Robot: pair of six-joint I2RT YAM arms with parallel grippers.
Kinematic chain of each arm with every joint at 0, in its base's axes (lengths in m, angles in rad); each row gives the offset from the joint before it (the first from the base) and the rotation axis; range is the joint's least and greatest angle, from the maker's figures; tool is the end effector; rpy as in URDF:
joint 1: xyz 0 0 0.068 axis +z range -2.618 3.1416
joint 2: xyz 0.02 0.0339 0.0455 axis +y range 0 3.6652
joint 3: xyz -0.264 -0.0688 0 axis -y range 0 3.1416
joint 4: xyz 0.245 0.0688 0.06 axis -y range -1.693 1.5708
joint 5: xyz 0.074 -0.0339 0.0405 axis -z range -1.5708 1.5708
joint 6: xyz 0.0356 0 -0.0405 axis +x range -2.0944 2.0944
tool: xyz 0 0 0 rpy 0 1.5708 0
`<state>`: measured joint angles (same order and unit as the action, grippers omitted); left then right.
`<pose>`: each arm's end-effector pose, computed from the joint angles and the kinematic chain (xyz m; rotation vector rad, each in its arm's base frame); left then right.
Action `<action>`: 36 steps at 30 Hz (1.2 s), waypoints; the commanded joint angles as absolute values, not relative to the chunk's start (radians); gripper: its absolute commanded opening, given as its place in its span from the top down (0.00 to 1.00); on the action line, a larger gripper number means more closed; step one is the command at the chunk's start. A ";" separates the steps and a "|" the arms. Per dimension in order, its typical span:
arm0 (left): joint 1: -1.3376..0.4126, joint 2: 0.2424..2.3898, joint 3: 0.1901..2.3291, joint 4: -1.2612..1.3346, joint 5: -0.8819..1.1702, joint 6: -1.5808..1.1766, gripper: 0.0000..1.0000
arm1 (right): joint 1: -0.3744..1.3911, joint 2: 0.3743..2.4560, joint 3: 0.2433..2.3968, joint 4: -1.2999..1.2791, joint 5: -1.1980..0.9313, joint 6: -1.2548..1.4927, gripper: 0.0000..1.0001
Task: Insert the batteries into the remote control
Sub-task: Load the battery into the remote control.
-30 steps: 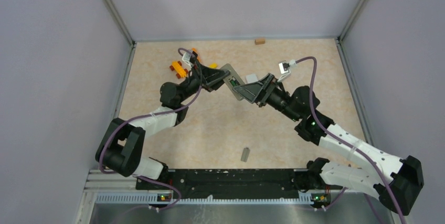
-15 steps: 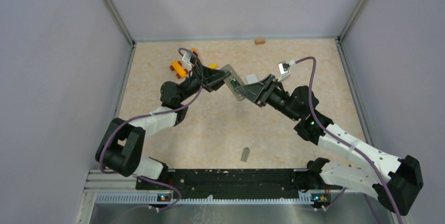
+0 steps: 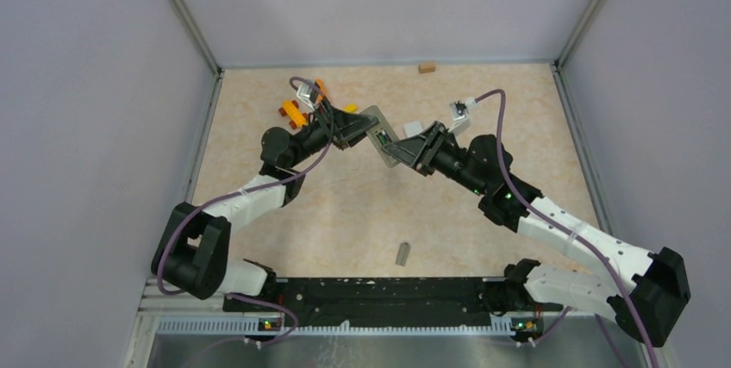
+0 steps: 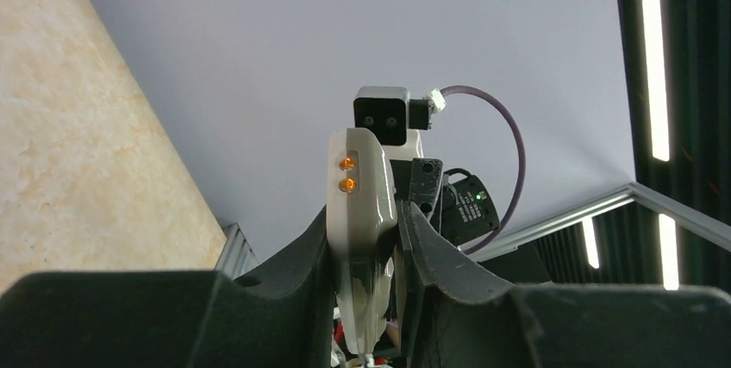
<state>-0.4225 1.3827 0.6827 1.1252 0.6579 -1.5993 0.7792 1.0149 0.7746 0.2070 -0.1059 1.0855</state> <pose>0.2553 -0.1387 0.3030 -0.1583 1.5527 -2.0624 0.1697 0.1729 0.3341 0.1865 1.8230 1.4793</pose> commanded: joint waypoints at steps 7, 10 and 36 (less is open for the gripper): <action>-0.415 1.232 0.767 0.947 0.752 -1.328 1.00 | 0.738 0.996 0.716 0.331 -0.144 1.000 0.22; -0.394 1.208 0.767 0.883 0.782 -1.273 1.00 | 0.726 0.971 0.707 0.382 -0.216 0.965 0.21; -0.366 1.172 0.792 0.825 0.885 -1.231 1.00 | 0.726 1.150 0.884 0.138 -0.327 0.675 0.64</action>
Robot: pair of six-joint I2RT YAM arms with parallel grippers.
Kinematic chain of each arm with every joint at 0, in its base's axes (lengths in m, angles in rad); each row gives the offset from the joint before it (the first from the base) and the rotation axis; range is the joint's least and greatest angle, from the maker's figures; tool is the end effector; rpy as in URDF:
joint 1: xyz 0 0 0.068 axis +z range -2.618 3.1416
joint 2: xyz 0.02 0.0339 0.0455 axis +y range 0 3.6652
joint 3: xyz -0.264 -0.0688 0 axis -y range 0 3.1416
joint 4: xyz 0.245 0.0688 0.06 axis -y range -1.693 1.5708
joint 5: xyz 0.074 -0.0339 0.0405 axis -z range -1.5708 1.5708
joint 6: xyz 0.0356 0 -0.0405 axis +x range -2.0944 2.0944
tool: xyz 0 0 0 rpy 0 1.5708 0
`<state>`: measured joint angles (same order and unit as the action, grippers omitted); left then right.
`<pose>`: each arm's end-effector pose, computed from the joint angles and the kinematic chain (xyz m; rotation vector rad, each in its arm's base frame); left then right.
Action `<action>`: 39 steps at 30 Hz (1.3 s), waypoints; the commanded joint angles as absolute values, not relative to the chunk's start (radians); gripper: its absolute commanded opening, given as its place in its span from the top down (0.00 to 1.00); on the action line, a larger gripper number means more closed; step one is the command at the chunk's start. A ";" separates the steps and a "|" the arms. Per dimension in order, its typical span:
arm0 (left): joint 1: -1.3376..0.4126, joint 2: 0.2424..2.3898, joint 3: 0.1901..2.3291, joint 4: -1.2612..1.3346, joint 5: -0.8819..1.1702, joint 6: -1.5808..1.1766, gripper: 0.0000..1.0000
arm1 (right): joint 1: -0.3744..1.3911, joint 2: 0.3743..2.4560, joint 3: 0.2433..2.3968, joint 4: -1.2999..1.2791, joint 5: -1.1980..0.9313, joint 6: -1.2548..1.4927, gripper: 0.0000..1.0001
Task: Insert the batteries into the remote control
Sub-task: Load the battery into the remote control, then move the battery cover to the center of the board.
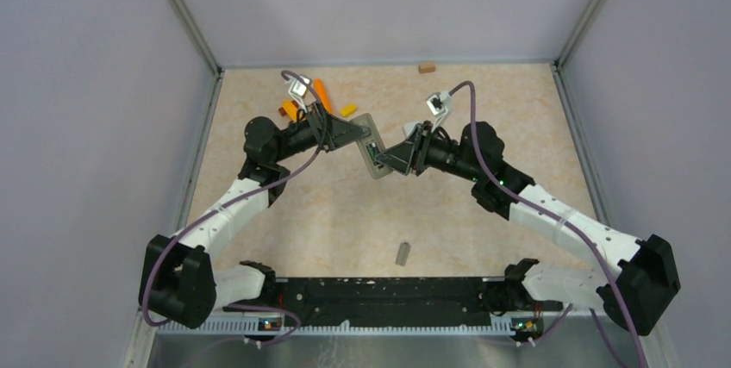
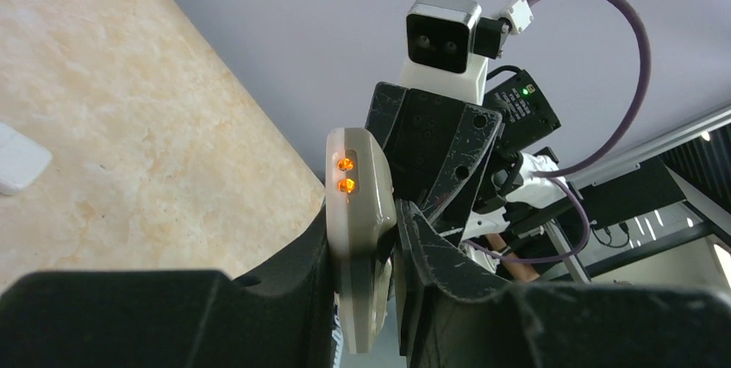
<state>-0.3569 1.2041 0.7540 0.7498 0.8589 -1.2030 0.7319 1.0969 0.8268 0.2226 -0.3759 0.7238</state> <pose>0.2389 -0.1178 0.3361 0.2179 1.6340 -1.7911 0.1837 0.1826 0.3358 -0.3310 1.7838 1.3859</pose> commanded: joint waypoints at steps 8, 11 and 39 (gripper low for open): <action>-0.360 1.159 0.795 0.770 0.876 -1.186 1.00 | 0.726 1.186 0.912 0.036 -0.247 0.643 0.65; -0.346 1.144 0.786 0.717 0.860 -1.143 1.00 | 0.726 1.136 0.884 0.099 -0.271 0.652 0.40; -0.229 0.776 0.617 0.090 0.306 -0.835 1.00 | 1.045 1.212 0.757 -0.503 0.238 0.810 0.17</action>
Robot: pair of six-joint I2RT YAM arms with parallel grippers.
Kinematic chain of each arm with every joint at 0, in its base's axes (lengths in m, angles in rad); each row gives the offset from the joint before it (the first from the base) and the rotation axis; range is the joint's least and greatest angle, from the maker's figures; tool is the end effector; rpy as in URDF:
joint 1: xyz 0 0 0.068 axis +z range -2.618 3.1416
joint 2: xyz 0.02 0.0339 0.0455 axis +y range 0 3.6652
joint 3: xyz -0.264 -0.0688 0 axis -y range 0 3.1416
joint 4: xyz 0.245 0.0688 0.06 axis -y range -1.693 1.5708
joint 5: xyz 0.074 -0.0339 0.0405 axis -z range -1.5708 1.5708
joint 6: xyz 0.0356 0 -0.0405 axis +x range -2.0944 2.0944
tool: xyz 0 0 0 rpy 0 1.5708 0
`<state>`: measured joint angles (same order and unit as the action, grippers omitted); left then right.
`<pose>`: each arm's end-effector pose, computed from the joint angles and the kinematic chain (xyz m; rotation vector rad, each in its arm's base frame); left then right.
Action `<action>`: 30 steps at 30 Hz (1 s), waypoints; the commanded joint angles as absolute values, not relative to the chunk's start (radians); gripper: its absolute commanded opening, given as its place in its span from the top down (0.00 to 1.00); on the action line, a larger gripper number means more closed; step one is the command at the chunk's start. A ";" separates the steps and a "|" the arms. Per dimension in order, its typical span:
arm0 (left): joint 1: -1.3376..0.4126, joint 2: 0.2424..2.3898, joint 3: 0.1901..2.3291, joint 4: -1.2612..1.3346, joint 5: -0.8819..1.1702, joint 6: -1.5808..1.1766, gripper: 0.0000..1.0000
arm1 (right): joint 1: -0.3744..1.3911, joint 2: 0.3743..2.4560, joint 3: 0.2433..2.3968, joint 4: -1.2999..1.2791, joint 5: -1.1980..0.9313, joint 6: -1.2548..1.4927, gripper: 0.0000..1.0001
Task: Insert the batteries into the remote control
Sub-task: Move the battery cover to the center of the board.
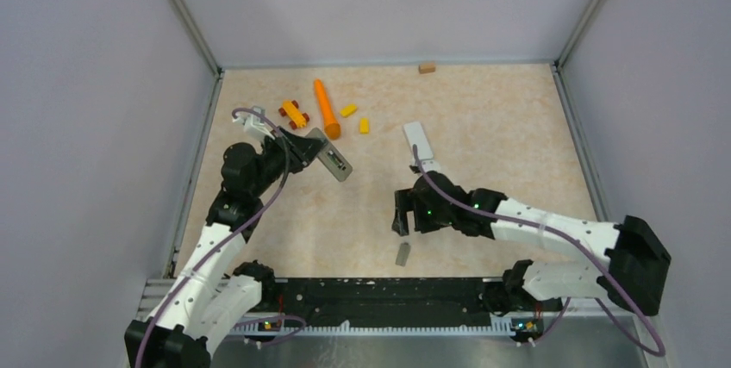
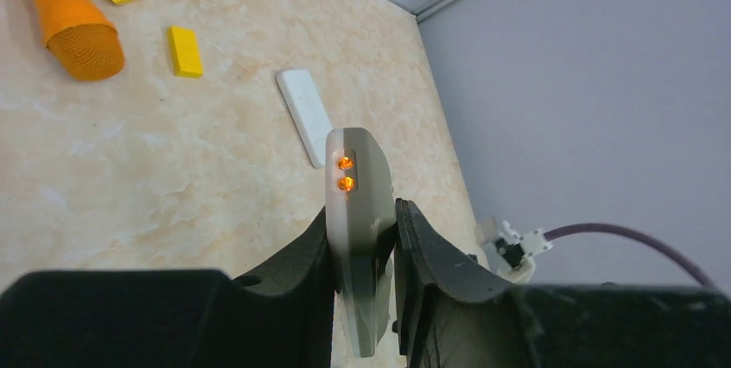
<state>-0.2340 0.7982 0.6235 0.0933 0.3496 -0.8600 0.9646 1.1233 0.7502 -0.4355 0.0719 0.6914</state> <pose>0.1864 -0.0570 0.3103 -0.2676 1.7511 -1.1020 0.1339 0.1887 0.2389 -0.3038 2.4740 0.6750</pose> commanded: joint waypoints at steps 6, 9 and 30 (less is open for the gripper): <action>-0.229 0.740 0.618 0.053 0.292 -0.813 1.00 | 1.098 1.354 0.772 -0.521 0.246 0.899 0.14; -0.229 0.721 0.611 0.046 0.287 -0.808 1.00 | 1.115 1.383 0.764 -0.493 0.206 0.997 0.13; -0.229 0.530 0.582 -0.095 0.253 -0.780 1.00 | 1.189 1.632 0.914 -0.755 0.274 1.469 0.56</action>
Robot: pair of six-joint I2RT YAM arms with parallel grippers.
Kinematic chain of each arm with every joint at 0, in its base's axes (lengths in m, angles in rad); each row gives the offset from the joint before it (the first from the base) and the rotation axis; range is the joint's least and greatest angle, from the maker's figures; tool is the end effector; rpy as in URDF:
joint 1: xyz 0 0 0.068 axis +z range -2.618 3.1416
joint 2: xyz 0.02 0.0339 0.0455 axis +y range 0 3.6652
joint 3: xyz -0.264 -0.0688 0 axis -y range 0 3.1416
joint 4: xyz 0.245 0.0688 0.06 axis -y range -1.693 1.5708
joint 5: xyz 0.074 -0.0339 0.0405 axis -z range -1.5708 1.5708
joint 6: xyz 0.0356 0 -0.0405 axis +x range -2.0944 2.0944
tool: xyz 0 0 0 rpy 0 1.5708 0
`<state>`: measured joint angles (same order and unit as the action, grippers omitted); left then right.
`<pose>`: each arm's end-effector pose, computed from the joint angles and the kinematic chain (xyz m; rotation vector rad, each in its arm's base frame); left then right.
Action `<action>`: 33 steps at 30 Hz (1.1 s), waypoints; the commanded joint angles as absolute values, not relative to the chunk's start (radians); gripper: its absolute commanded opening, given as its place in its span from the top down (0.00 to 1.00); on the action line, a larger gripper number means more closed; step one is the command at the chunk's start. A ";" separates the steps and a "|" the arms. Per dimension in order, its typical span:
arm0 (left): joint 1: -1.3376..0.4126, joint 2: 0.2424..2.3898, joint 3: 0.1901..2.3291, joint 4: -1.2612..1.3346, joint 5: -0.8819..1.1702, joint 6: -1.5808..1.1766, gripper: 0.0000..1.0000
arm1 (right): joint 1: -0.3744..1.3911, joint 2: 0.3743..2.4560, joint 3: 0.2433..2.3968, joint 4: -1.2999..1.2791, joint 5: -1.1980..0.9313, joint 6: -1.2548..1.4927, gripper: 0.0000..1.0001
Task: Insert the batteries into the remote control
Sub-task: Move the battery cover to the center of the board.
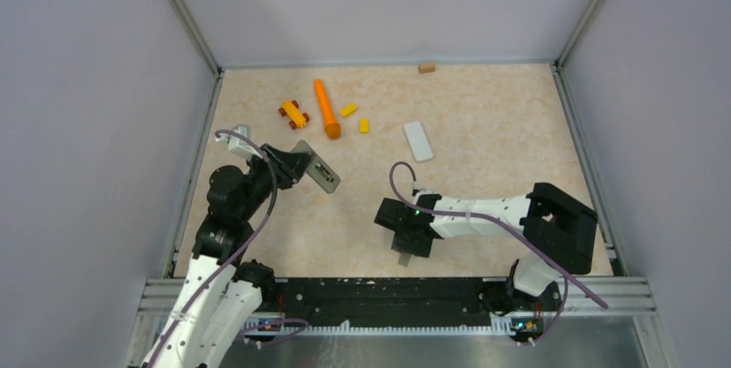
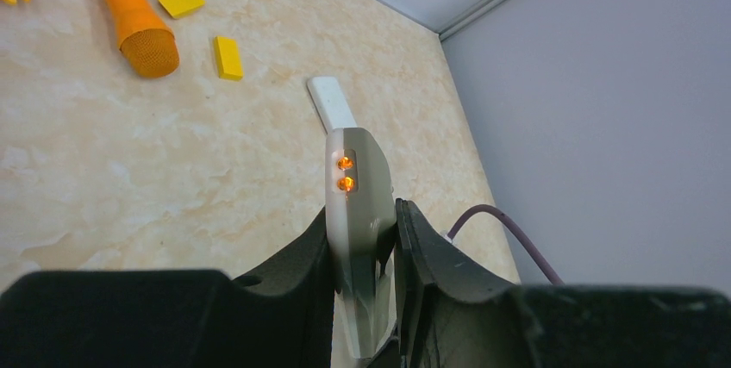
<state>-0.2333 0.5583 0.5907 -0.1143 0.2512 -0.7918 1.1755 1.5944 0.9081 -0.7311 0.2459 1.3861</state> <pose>0.1411 -0.0426 0.3124 -0.2841 1.7224 -0.9742 0.1121 0.2462 0.1613 0.3277 2.8419 0.1096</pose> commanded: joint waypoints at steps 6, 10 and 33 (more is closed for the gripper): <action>-0.229 0.494 0.580 -0.113 0.249 -0.773 1.00 | 1.187 1.668 0.946 -0.755 0.299 1.507 0.80; -0.229 0.485 0.586 -0.128 0.249 -0.762 1.00 | 1.136 1.616 0.928 -0.735 0.354 1.560 0.84; -0.229 0.557 0.611 -0.138 0.197 -0.736 1.00 | 0.924 1.522 0.900 -0.588 0.498 1.587 0.30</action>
<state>-0.2333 0.5488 0.5785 -0.1619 0.2329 -0.7673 0.9562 1.5719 0.8848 -0.6350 0.4213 1.8004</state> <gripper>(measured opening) 0.299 0.685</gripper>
